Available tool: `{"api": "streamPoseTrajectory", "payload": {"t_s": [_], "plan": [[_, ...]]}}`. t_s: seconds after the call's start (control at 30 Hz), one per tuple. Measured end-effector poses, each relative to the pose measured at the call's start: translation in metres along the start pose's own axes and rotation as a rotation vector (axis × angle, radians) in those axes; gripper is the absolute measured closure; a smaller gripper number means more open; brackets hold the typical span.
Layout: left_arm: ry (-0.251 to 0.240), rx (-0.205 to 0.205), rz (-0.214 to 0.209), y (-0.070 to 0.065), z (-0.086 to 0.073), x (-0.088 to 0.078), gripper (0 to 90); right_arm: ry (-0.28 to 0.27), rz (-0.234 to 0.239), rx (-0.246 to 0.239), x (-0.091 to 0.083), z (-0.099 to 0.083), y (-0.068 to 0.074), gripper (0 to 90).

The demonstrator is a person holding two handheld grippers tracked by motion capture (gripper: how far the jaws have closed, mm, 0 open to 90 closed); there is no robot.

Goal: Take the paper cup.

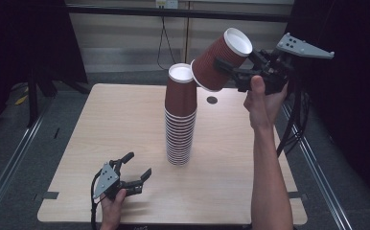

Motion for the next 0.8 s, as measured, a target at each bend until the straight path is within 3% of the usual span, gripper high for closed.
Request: {"api": "streamPoseTrajectory", "payload": {"t_s": [0.27, 0.8], "plan": [[0.0, 0.0, 0.0, 0.0, 0.0, 0.0, 15.6, -0.001, -0.028, 0.004, -0.01, -0.002, -0.005, 20.7], [0.0, -0.001, 0.0, 0.0, 0.0, 0.0, 15.6, 0.058, -0.076, 0.004, -0.023, -0.023, -0.013, 20.7]]}}
Point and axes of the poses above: each handheld gripper's, and its own axes: x roughly forward along the jaws, z roughly out of its top, y roughly to its left, the point moved 3 cm from there along x, roughly forward along the jaws, and after that the axes turned 1 degree about y, right-handed, at the moved point
